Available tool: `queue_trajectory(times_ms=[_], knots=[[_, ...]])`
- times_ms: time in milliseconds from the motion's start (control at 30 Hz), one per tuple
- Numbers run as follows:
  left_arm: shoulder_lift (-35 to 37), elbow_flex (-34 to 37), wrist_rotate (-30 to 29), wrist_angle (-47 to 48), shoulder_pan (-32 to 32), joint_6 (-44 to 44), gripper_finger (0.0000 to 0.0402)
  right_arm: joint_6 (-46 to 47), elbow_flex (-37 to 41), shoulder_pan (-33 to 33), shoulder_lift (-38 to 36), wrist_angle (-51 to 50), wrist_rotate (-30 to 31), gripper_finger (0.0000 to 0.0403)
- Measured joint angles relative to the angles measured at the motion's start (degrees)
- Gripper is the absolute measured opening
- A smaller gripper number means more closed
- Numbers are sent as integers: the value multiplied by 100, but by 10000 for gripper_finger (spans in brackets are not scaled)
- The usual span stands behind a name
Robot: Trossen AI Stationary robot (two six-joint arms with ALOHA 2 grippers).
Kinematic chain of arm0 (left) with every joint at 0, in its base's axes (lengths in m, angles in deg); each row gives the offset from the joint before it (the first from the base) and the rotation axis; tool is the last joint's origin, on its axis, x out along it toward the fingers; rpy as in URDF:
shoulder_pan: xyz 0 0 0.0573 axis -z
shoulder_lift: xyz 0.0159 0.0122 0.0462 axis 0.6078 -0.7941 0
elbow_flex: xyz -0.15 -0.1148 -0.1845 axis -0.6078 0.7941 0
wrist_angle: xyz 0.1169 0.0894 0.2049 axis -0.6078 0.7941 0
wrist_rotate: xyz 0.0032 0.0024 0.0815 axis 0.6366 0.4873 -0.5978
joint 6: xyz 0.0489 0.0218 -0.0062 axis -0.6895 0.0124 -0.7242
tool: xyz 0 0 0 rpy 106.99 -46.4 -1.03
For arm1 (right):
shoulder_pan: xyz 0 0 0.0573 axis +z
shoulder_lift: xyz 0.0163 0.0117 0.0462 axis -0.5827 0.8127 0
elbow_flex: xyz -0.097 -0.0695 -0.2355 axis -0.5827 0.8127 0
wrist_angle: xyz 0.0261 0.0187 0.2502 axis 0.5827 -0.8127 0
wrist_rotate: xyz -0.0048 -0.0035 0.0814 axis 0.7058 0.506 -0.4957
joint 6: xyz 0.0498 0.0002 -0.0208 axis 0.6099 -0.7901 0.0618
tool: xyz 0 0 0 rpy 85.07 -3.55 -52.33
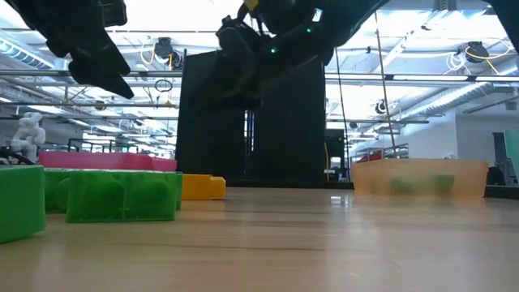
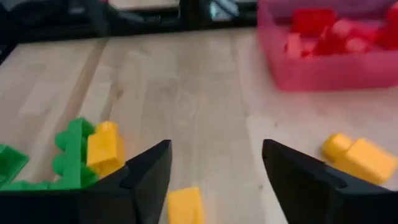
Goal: Sort blocks
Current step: Put the yellow game piece into the blue bin
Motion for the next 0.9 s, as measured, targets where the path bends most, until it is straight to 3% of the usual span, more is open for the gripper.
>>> queue_trajectory(times_ms=[233,367,767,900], knots=[[0,2,-16,147,0,-1,331,3,0,217,340,-18,7,317],[0,2,-42,146,0,-3,331,-56,0,321,591,57,2,338],[0,4,-87,143,0,-1,331,106,-20,249,1605,412,197,333],[0,4,-92,143,0,-2,331,265,-31,252,1827,442,289,308]])
